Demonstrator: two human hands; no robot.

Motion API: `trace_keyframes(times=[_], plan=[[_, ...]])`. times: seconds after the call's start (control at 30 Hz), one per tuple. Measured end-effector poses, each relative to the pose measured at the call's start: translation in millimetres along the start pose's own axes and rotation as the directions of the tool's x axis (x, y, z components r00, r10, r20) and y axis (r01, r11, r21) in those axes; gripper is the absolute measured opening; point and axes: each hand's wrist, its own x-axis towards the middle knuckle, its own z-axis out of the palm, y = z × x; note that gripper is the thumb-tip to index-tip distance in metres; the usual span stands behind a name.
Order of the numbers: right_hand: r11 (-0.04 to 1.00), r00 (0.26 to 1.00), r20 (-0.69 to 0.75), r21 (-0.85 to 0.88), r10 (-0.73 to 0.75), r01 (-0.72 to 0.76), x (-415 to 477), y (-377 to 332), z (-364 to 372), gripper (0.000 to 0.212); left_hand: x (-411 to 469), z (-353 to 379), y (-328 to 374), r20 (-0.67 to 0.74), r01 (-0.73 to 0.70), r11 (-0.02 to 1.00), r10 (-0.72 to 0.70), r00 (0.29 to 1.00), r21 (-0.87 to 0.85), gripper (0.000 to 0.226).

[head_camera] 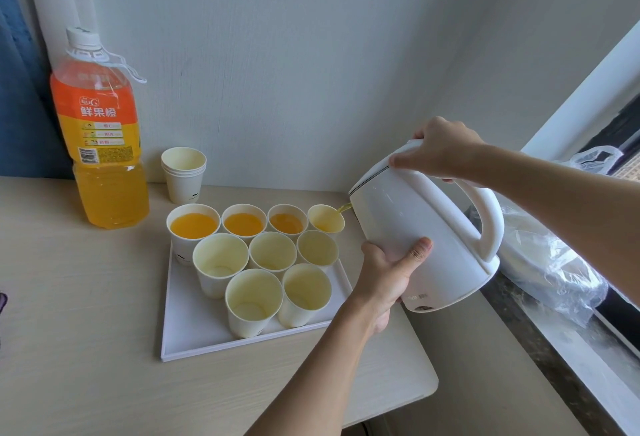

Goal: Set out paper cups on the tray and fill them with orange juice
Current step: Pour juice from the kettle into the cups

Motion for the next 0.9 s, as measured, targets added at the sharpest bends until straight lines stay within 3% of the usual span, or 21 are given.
trace_keyframes(times=[0.17, 0.5, 0.67, 0.9], plan=[[1.0, 1.0, 0.011, -0.019, -0.016, 0.016, 2.1, -0.2, 0.3, 0.034, 1.1, 0.3, -0.1, 0.002, 0.011, 1.0, -0.011, 1.0, -0.011, 0.107], [0.999, 1.0, 0.002, -0.042, -0.016, 0.016, 3.5, -2.4, 0.2, 0.031, -0.7, 2.4, 3.8, 0.0, 0.004, 0.999, -0.004, 1.0, -0.038, 0.126], [0.999, 1.0, -0.004, -0.035, -0.009, 0.009, 4.2, -2.3, 0.9, 0.031, -2.0, 2.7, 4.8, 0.005, 0.016, 0.999, -0.016, 1.0, -0.04, 0.108], [0.998, 1.0, 0.001, -0.053, -0.016, 0.016, 6.4, -0.4, 1.9, 0.031, -2.7, 3.5, 4.1, 0.006, 0.019, 0.999, -0.019, 1.0, -0.05, 0.105]])
